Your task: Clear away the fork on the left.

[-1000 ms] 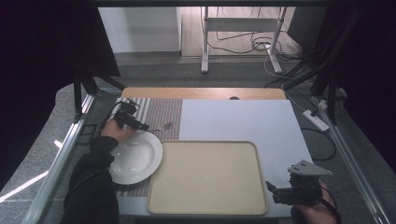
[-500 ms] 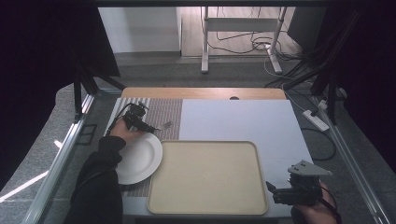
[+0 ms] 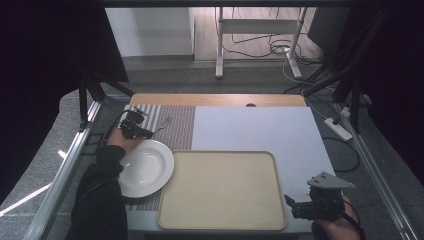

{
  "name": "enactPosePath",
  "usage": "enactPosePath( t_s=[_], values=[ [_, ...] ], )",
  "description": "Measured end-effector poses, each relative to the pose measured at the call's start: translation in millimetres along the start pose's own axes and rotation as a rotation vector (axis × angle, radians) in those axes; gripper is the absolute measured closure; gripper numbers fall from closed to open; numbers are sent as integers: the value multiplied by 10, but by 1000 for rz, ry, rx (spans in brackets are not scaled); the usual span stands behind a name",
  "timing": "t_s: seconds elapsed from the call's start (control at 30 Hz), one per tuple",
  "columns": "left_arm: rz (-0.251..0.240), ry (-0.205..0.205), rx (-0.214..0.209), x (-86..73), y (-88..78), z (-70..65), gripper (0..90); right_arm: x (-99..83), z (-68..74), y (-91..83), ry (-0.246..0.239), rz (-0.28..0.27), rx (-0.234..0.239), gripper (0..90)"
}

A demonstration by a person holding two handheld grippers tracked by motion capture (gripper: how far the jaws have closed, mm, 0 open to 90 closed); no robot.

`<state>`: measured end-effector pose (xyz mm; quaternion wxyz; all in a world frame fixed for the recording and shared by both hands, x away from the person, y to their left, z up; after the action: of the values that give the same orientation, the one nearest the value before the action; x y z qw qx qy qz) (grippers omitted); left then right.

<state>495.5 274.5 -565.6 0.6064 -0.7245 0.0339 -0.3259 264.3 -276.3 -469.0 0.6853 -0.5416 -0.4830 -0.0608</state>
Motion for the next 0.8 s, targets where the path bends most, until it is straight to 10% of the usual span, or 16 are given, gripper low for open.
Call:
enactPosePath(
  t_s=[0.43,0.8],
  values=[
    [-16,-118,127,-329,-441,458,845,1,0,-3,0,-3,0,0],
    [-96,-150,28,-379,-714,342,844,2,0,-9,-1,-5,-1,0]
  ],
)
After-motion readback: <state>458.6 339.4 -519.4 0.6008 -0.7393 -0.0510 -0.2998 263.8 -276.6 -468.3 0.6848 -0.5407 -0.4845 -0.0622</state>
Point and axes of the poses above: each handheld gripper's, and its own axes: y roughly forward along the jaws, x roughly out of its top, z roughly to its left, the point moved 5 cm from there along y, roughly forward along the jaws, and after that the axes turned 6 degrees about x, right-handed, at the moved point
